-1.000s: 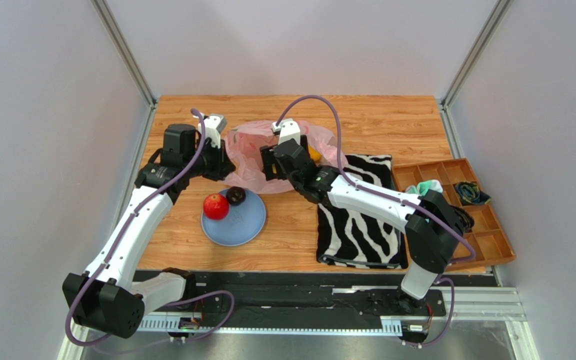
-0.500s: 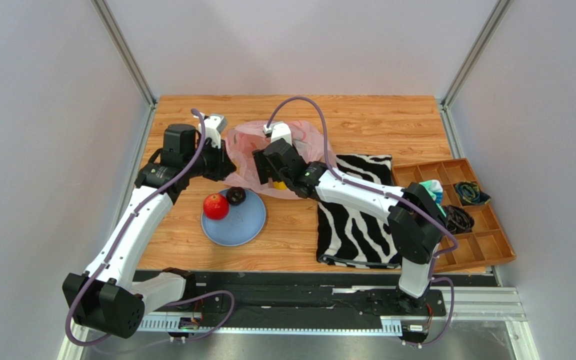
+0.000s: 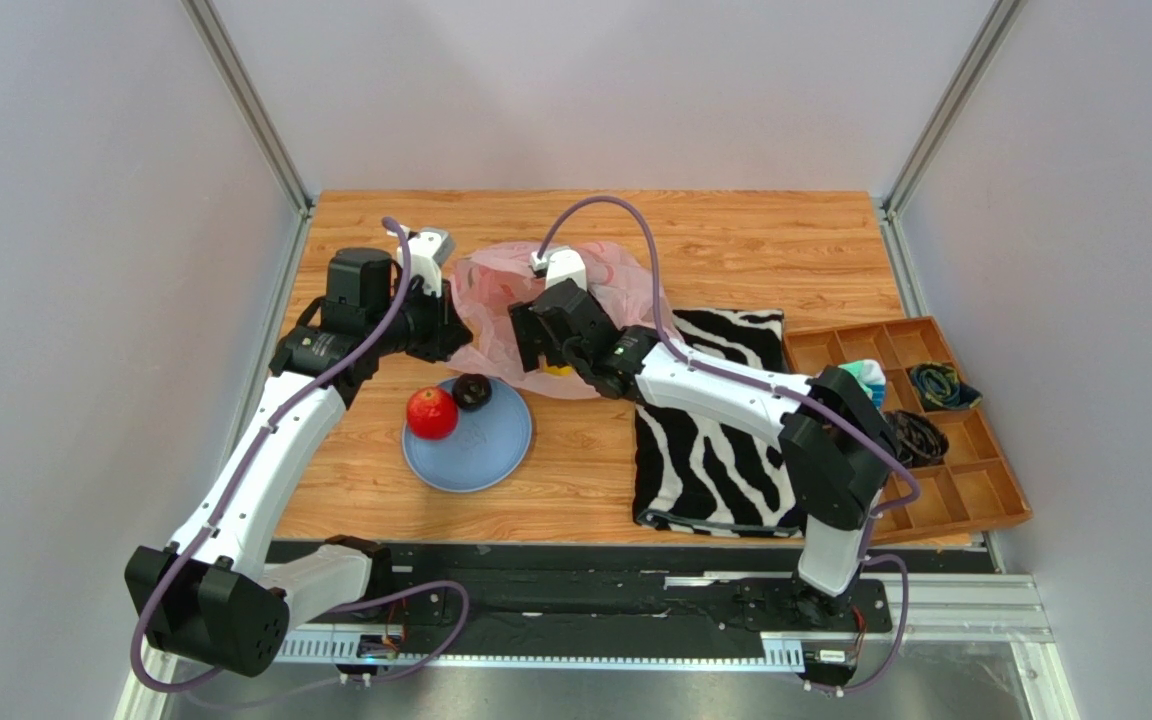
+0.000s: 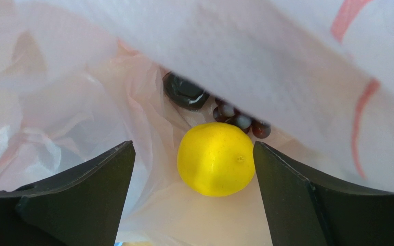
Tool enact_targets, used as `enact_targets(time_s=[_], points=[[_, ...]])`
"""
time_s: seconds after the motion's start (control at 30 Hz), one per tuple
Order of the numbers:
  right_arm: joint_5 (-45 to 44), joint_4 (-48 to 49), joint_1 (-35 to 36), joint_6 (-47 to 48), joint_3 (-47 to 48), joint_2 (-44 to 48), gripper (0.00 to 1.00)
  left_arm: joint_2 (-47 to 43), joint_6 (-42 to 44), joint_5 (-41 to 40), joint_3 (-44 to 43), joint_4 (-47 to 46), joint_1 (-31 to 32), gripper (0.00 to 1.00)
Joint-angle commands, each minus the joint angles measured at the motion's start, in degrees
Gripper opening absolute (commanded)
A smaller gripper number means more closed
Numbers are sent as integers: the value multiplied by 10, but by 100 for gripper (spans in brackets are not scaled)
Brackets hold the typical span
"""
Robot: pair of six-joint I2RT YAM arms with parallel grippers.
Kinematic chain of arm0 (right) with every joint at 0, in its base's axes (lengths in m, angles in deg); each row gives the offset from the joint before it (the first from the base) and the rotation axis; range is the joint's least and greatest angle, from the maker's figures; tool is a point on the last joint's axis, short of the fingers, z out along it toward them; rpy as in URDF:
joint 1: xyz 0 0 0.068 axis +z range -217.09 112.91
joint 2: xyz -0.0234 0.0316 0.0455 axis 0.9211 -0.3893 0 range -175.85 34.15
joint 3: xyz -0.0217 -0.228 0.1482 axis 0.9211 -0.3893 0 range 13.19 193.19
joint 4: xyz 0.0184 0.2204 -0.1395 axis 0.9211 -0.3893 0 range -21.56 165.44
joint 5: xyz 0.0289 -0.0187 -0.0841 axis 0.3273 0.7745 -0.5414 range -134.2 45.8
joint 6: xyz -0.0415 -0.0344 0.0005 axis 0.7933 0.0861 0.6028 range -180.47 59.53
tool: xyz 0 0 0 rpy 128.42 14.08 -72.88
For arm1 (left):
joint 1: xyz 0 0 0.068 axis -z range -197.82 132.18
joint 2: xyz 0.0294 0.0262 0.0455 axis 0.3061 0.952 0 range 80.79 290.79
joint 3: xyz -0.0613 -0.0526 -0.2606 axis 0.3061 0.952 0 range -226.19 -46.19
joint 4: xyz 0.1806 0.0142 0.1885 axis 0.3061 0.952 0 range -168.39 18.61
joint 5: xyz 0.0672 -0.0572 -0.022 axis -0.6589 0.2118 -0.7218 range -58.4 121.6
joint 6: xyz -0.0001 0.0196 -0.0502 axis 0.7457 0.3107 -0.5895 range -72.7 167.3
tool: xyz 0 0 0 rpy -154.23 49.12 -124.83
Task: Place the fruits into the plastic bag
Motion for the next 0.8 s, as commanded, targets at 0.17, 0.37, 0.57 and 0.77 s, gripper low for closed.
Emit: enact_targets(time_s=[0.17, 0.37, 0.57, 0.77], points=[[93, 156, 12, -16, -117, 146, 87, 2, -5, 5, -11, -6, -2, 0], [85, 186, 65, 5, -151, 176, 85, 3, -5, 2, -11, -6, -2, 0], [96, 253, 128, 19, -194, 180, 85, 4, -5, 0, -11, -5, -2, 0], [120, 287, 170, 31, -204, 156, 84, 2, -5, 0, -11, -6, -2, 0]])
